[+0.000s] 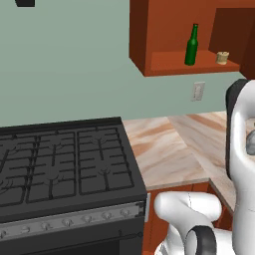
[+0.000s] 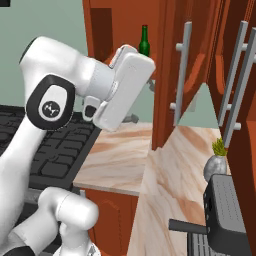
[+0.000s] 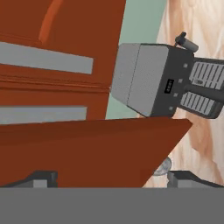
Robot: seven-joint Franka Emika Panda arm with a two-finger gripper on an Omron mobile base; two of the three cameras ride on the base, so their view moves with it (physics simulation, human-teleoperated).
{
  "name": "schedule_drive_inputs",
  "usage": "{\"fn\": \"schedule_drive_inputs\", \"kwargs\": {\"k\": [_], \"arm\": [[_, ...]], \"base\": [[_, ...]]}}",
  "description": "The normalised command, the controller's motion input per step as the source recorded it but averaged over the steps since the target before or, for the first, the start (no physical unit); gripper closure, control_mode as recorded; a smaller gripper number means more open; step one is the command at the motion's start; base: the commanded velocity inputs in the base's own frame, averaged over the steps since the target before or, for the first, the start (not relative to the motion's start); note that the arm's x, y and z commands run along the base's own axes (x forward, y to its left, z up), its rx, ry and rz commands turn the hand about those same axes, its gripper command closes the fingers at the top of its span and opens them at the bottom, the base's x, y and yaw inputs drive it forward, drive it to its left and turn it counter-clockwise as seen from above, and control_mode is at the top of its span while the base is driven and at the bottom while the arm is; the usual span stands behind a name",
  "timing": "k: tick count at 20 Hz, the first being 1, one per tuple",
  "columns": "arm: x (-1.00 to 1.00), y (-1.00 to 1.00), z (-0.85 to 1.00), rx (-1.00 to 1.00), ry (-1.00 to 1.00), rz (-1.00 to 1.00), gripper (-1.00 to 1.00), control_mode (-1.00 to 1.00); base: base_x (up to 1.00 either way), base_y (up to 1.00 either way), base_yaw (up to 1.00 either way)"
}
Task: Get the candle and the beer from the cabinet and move them to the dining counter.
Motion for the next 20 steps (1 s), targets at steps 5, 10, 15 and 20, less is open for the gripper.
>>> {"fn": "schedule_drive_inputs", "kwargs": {"k": [5, 10, 15, 20], "arm": [[-0.09, -0.44, -0.01, 0.01, 0.0, -0.02, -1.0, -1.0], [-0.01, -0.31, -0.01, 0.0, 0.0, 0.0, -1.0, -1.0], [0.0, -0.34, -0.05, 0.0, 0.0, 0.0, -1.0, -1.0], [0.0, -0.41, -0.05, 0.0, 0.0, 0.0, -1.0, -1.0]], "base": [[0.0, 0.0, 0.0], [0.0, 0.0, 0.0], [0.0, 0.0, 0.0], [0.0, 0.0, 0.0]]}}
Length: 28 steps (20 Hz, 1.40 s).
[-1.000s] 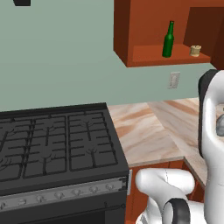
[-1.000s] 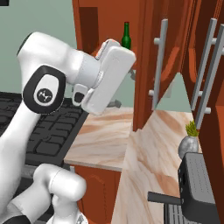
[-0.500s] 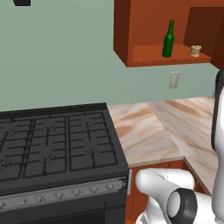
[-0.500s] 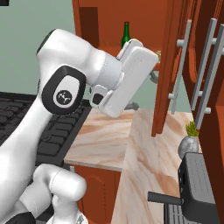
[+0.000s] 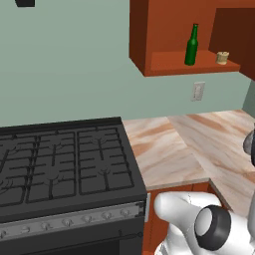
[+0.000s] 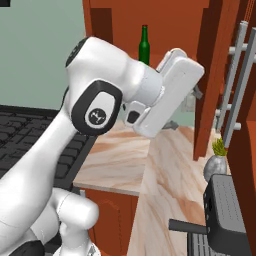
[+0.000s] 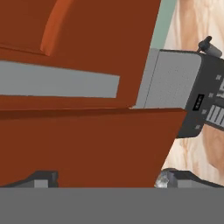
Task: Get the candle and the beer from the cabinet and move them to the dining counter.
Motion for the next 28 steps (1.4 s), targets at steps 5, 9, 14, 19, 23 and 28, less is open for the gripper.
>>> {"fn": "schedule_drive_inputs", "kwargs": {"k": [5, 9, 14, 19, 23, 28], "arm": [[0.09, -0.22, -0.13, 0.0, 0.0, 0.0, -1.0, -1.0], [0.14, 0.0, -0.17, 0.0, -0.04, 0.01, -1.0, -1.0], [0.04, 0.06, -0.12, 0.0, -0.03, 0.03, -1.0, -1.0], [-0.01, 0.58, -0.02, -0.01, -0.06, 0.07, -1.0, -1.0], [-0.04, 0.68, 0.08, -0.09, 0.01, 0.08, -1.0, -1.0], [-0.1, 0.62, 0.13, -0.14, 0.13, 0.16, -1.0, -1.0]], "base": [[0.0, 0.0, 0.0], [0.0, 0.0, 0.0], [0.0, 0.0, 0.0], [0.0, 0.0, 0.0], [0.0, 0.0, 0.0], [0.0, 0.0, 0.0]]}}
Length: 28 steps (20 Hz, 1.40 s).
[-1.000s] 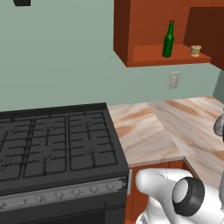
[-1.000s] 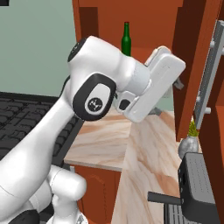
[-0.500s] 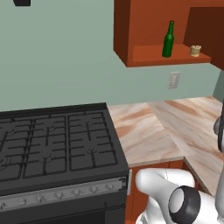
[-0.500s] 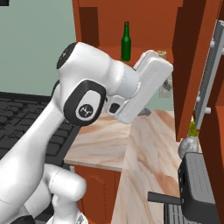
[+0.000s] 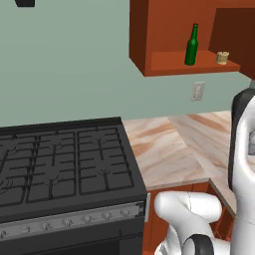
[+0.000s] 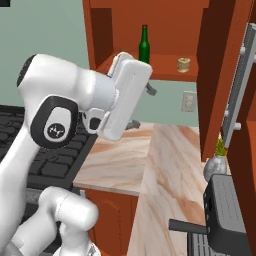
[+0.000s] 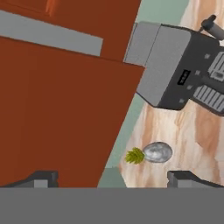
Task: Get the candle and the beer from the cabinet and move them to the dining counter.
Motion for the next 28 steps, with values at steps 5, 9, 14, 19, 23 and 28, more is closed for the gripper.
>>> {"fn": "schedule_drive_inputs", "kwargs": {"k": [5, 9, 14, 19, 23, 28], "arm": [[-0.27, 0.4, 0.1, -0.2, 0.23, 0.41, -1.0, -1.0], [-0.18, 0.32, 0.15, -0.27, 0.28, 0.55, -1.0, -1.0], [-0.14, 0.31, 0.16, -0.37, 0.34, 0.53, -1.0, -1.0], [0.1, 0.38, 0.07, -0.35, 0.23, 0.37, -1.0, -1.0], [0.27, 0.44, 0.0, -0.28, 0.1, 0.29, -1.0, -1.0], [0.55, 0.39, 0.0, -0.17, -0.05, 0.23, -1.0, -1.0]], "base": [[0.0, 0.0, 0.0], [0.0, 0.0, 0.0], [0.0, 0.0, 0.0], [0.0, 0.0, 0.0], [0.0, 0.0, 0.0], [0.0, 0.0, 0.0]]}}
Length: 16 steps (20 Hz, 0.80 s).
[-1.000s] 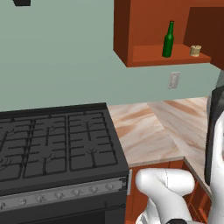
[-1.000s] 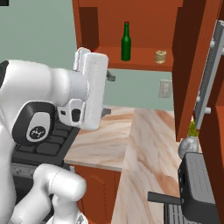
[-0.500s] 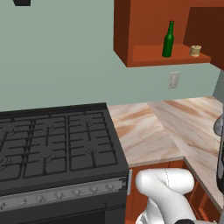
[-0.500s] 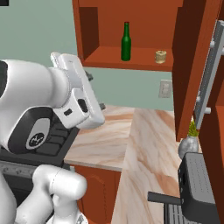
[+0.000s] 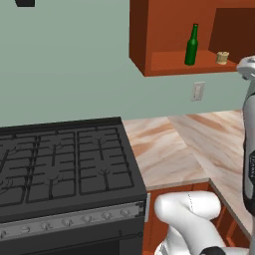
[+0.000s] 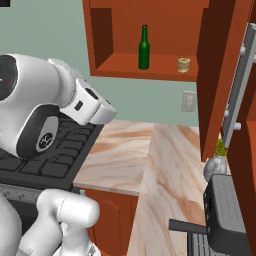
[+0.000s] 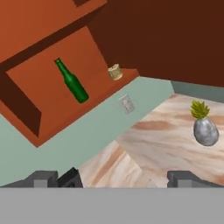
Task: Get the candle and the beer from the cabinet and move them to the dining counter.
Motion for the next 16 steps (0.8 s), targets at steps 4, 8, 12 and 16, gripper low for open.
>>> {"fn": "schedule_drive_inputs", "kwargs": {"k": [4, 8, 12, 16], "arm": [[0.68, 0.19, 0.0, -0.08, -0.04, 0.19, -1.0, -1.0], [0.81, 0.02, 0.0, -0.01, 0.03, 0.15, -1.0, -1.0], [0.74, 0.04, 0.03, -0.07, 0.0, 0.11, -1.0, -1.0], [0.66, -0.02, 0.08, -0.13, 0.0, 0.06, -1.0, -1.0]], "base": [[0.0, 0.0, 0.0], [0.0, 0.0, 0.0], [0.0, 0.0, 0.0], [0.0, 0.0, 0.0]]}}
